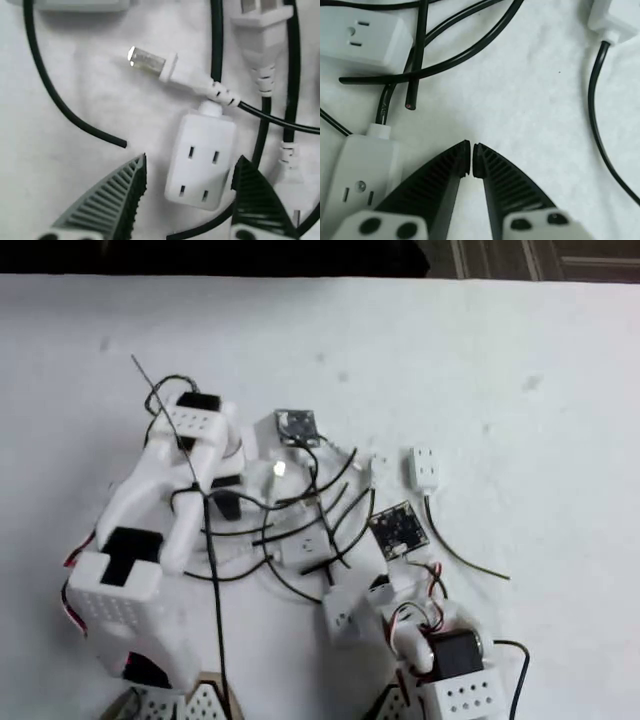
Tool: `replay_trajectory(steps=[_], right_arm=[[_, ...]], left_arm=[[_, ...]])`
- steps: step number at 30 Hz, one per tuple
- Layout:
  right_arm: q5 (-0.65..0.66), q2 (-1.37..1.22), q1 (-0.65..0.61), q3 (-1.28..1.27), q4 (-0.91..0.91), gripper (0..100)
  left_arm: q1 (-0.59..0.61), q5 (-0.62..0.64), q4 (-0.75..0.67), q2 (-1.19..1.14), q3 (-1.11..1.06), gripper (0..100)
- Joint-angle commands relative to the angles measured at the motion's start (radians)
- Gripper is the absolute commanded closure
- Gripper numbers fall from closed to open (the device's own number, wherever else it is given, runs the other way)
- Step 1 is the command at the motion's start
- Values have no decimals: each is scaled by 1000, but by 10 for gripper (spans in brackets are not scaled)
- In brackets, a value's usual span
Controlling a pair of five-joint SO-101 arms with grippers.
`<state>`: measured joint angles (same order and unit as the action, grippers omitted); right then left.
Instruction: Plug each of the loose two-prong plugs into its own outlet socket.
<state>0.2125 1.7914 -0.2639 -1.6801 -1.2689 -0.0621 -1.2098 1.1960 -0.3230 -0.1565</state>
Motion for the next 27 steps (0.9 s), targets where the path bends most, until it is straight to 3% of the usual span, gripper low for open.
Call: replay_trajectory(steps=[1, 8, 10, 21, 27], right_arm=[[-6, 12, 7, -11, -2, 980], [-5, 12, 7, -11, -2, 980], [-3, 12, 8, -11, -2, 980], [-2, 12, 8, -11, -2, 980], [-2, 12, 8, -11, -2, 980]], left_arm=[[-7, -3, -14, 5, 40, 749], [-48, -2, -6, 7, -14, 984], [-54, 28, -5, 10, -43, 976], [-48, 457, -5, 15, -66, 977], [-48, 506, 95, 16, -57, 975]])
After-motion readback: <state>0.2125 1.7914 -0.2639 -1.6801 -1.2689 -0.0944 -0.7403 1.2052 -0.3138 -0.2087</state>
